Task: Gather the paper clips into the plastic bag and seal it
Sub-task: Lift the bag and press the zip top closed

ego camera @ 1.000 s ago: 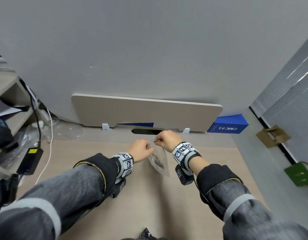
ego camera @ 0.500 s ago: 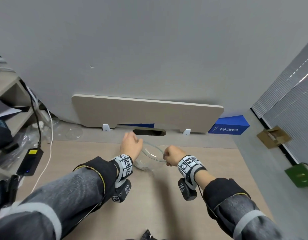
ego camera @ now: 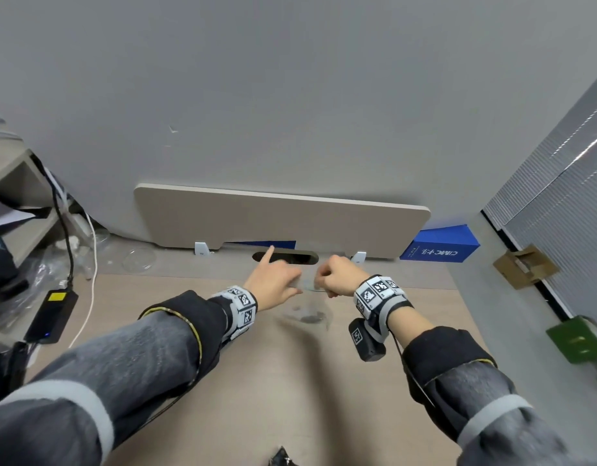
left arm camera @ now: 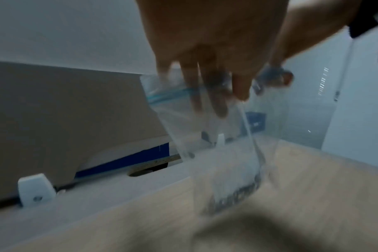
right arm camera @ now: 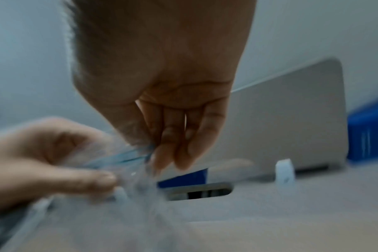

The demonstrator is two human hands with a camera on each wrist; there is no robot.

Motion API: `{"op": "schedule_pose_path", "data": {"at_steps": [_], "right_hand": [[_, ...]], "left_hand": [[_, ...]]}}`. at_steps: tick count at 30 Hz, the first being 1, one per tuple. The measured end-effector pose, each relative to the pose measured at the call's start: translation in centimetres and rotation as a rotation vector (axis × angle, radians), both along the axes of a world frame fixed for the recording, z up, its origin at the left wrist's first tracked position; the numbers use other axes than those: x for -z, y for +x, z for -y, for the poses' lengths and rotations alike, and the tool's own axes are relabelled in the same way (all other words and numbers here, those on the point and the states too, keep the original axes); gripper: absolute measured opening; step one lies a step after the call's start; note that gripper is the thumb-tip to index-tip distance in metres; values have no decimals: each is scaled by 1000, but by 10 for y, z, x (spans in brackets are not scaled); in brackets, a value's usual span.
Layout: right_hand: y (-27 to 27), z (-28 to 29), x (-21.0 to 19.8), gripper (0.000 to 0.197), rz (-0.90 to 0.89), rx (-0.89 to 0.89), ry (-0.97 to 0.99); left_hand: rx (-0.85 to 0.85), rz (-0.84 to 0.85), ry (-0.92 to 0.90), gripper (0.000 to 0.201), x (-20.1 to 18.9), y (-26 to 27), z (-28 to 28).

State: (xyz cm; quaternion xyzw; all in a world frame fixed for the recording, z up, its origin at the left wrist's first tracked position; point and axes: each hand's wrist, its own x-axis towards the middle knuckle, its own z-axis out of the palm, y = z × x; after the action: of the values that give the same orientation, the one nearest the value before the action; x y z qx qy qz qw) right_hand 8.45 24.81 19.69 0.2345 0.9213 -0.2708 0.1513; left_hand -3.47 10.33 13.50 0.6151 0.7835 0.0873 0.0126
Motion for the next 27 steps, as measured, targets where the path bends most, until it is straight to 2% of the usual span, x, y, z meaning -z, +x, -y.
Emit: {"op": "schedule_pose_path", "data": {"at_steps": [2,3,6,8,10,12,14,16,19,23,27], "right_hand": [[4,-3,3,19,58,-7,111],[4,-6,5,17,35,16,117],[5,-11,13,19,-92,101,-33],[6,-12,18,33,-75,44,-71],[6,-9,24,36,-29,-60,11],[3,-6,31,21,-46,-107,109],[0,-4,34,12,-100,-94,103],[-4,0,37,11,-112,-86,60],[-7,5,42,10,-114,-80,51],[-8,4,46,9,-157,-17,45],[-4,2,48,11,-132,11,-44]], "left_hand": [[-50,109,-100,33,-2,1,-5],[-78,144,-93,36,-3,-1,-7],[-125,188,-72,45,-4,-9,-6],[-113,194,-103,51,-5,-17,-3],[-98,187,-108,54,-6,-22,0],[-83,168,-112,52,-5,-24,2],[-72,151,-112,47,-3,-25,5],[-49,141,-115,40,-2,-27,7],[-25,234,-146,26,-1,-24,9],[-88,248,-154,24,2,-18,9],[-125,296,-142,21,3,-13,4]]}}
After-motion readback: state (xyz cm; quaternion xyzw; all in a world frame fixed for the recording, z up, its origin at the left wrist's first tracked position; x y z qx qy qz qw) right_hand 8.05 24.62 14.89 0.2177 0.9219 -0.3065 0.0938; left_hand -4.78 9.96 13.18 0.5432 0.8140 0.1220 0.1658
